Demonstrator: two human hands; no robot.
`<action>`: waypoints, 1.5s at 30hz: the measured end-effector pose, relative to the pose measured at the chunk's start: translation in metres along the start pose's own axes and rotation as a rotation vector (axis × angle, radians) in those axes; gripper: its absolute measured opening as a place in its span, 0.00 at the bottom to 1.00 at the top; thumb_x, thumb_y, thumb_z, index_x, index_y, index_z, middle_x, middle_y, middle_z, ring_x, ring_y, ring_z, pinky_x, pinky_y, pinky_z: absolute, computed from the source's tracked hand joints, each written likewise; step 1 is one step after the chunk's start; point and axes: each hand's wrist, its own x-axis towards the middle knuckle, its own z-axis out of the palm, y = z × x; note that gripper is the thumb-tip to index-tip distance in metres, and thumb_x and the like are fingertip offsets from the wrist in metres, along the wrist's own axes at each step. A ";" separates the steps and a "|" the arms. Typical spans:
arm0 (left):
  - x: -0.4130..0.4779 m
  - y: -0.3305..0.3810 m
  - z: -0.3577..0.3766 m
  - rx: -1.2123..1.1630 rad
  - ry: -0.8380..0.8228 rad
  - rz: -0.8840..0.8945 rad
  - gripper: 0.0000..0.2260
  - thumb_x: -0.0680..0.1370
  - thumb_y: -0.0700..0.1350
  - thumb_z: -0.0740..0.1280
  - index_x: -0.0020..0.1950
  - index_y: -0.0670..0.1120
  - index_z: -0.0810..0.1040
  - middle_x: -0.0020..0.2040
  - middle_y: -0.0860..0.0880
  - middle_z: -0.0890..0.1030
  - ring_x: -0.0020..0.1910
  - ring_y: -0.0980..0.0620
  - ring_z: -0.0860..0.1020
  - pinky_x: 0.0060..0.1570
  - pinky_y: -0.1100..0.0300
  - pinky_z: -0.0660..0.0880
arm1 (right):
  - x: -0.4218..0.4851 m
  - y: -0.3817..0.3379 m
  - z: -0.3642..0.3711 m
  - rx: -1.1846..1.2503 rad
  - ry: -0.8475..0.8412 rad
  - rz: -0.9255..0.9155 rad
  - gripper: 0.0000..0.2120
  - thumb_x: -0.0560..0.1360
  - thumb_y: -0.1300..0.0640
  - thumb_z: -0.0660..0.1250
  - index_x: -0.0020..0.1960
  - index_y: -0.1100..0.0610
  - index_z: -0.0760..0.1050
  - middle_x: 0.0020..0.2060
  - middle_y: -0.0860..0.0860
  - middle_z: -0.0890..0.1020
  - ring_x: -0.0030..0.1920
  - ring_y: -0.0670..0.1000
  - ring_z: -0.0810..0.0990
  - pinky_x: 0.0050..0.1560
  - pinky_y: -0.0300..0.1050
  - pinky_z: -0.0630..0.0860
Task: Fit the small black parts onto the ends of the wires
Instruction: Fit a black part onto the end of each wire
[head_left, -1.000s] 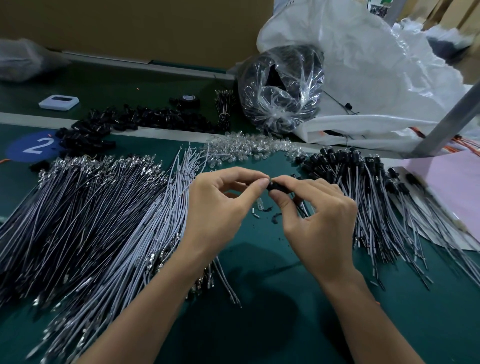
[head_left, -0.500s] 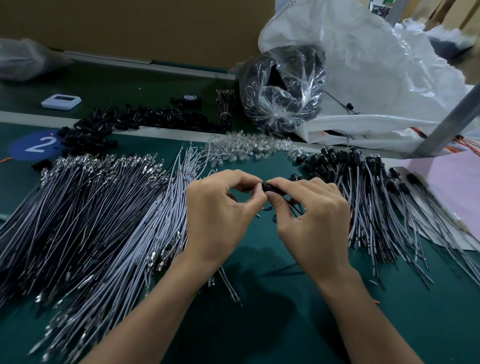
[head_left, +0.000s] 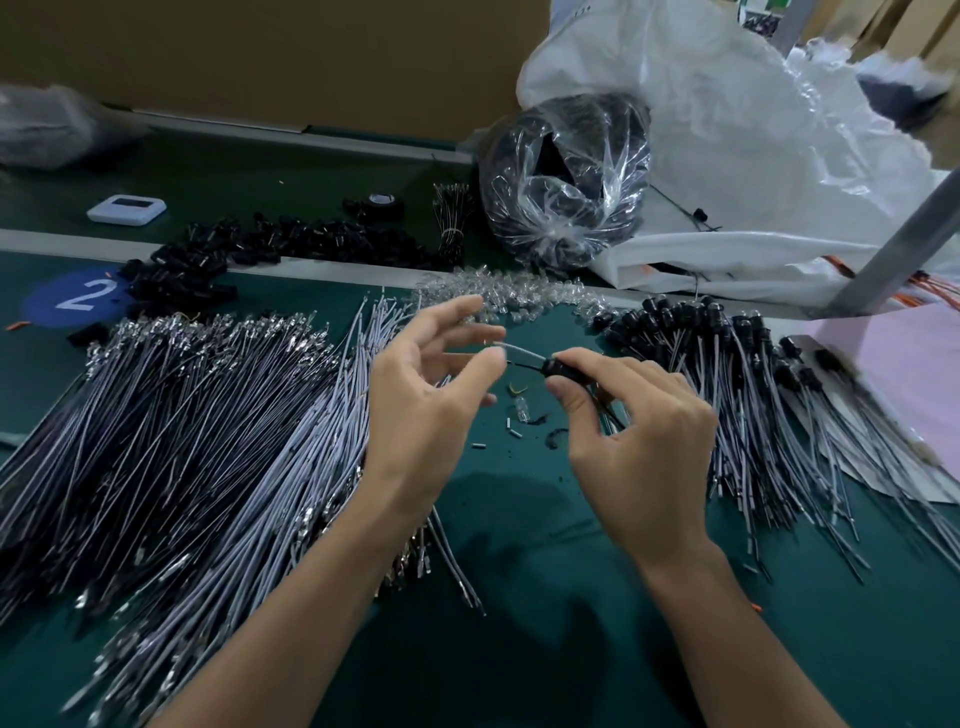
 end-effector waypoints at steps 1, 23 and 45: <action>0.000 0.000 0.000 -0.022 -0.058 -0.016 0.16 0.70 0.47 0.73 0.58 0.50 0.80 0.48 0.50 0.86 0.46 0.50 0.84 0.39 0.58 0.80 | 0.000 0.000 0.000 0.004 0.001 0.003 0.05 0.73 0.60 0.72 0.48 0.58 0.84 0.40 0.49 0.85 0.39 0.52 0.82 0.43 0.51 0.77; 0.003 -0.002 0.000 -0.068 -0.014 -0.006 0.03 0.71 0.41 0.76 0.42 0.47 0.84 0.37 0.47 0.86 0.36 0.51 0.84 0.34 0.65 0.77 | -0.001 0.003 0.002 -0.023 0.011 -0.014 0.06 0.73 0.60 0.73 0.49 0.58 0.84 0.40 0.49 0.85 0.38 0.53 0.82 0.42 0.51 0.76; 0.008 -0.003 -0.006 0.228 -0.092 0.082 0.03 0.74 0.42 0.75 0.41 0.48 0.84 0.33 0.51 0.84 0.32 0.54 0.81 0.33 0.58 0.79 | 0.002 0.009 0.000 0.043 0.003 0.025 0.06 0.73 0.62 0.72 0.50 0.59 0.84 0.42 0.51 0.86 0.41 0.55 0.84 0.45 0.57 0.78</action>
